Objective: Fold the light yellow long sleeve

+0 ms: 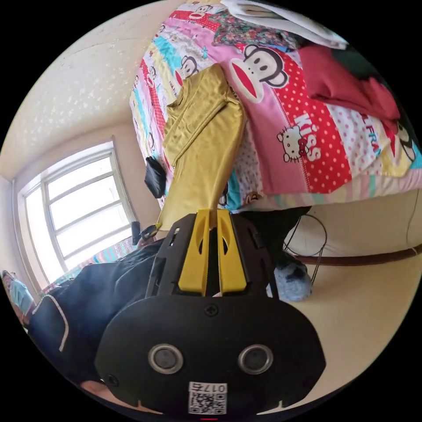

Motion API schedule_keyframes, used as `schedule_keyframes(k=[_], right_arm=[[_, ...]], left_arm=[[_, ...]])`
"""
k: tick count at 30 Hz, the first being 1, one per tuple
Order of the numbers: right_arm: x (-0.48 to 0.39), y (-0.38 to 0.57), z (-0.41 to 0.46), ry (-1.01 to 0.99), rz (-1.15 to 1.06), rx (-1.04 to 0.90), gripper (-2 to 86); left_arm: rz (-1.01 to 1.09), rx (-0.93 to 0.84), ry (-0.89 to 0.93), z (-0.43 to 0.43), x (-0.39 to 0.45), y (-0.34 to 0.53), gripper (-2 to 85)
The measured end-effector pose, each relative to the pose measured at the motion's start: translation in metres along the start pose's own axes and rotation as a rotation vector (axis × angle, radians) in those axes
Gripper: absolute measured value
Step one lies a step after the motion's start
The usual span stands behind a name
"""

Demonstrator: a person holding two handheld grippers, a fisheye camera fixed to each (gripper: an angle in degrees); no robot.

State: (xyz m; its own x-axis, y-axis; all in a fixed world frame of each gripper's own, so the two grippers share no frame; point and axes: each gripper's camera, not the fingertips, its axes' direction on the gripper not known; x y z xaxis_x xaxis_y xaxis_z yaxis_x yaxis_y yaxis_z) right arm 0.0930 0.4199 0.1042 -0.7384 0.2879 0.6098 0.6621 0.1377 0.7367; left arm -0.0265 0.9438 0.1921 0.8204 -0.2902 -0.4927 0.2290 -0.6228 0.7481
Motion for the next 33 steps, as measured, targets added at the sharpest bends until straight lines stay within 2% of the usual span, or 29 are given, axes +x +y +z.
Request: schedule_keyframes(k=[2, 4, 8, 10, 13, 16, 18, 20, 24, 26, 30, 33], right_arm=[[0.013, 0.001, 0.014, -0.069, 0.066, 0.060, 3.6], [0.003, -0.014, 0.011, -0.115, 0.038, 0.146, 3.7], [-0.066, -0.101, -0.012, -0.073, -0.131, 0.227, 4.3], [-0.101, -0.142, -0.022, -0.064, -0.221, 0.283, 5.0], [-0.127, -0.182, -0.039, -0.196, -0.221, 0.456, 8.1], [-0.116, -0.195, -0.037, -0.353, -0.206, 0.564, 9.9], [-0.092, -0.197, -0.023, -0.353, -0.191, 0.561, 9.6], [-0.036, -0.193, 0.012, -0.298, -0.148, 0.462, 8.9], [0.089, -0.157, 0.080, -0.219, 0.032, 0.204, 7.6], [0.165, -0.106, 0.110, -0.148, 0.170, 0.094, 6.9], [0.248, -0.030, 0.127, -0.142, 0.386, 0.106, 6.6], [0.284, 0.002, 0.129, -0.183, 0.483, 0.206, 6.5]], left_arm=[[-0.097, 0.000, 0.070, 0.008, -0.017, 0.002, 4.4], [-0.141, 0.082, 0.252, -0.002, -0.011, -0.012, 4.4], [-0.030, 0.142, 0.207, -0.053, 0.049, -0.089, 5.1], [0.082, 0.222, 0.207, -0.095, 0.098, -0.159, 8.6], [0.130, 0.421, 0.291, -0.150, 0.136, -0.217, 14.9], [0.102, 0.535, 0.375, -0.173, 0.139, -0.233, 15.9], [0.088, 0.562, 0.393, -0.167, 0.124, -0.228, 14.5], [0.064, 0.516, 0.382, -0.146, 0.095, -0.218, 13.7], [-0.160, 0.278, 0.258, -0.068, -0.032, -0.158, 12.5], [-0.303, 0.198, 0.263, -0.043, -0.093, -0.109, 11.3], [-0.553, 0.197, 0.277, -0.033, -0.174, 0.007, 9.9], [-0.623, 0.212, 0.223, -0.054, -0.187, 0.034, 9.9]])
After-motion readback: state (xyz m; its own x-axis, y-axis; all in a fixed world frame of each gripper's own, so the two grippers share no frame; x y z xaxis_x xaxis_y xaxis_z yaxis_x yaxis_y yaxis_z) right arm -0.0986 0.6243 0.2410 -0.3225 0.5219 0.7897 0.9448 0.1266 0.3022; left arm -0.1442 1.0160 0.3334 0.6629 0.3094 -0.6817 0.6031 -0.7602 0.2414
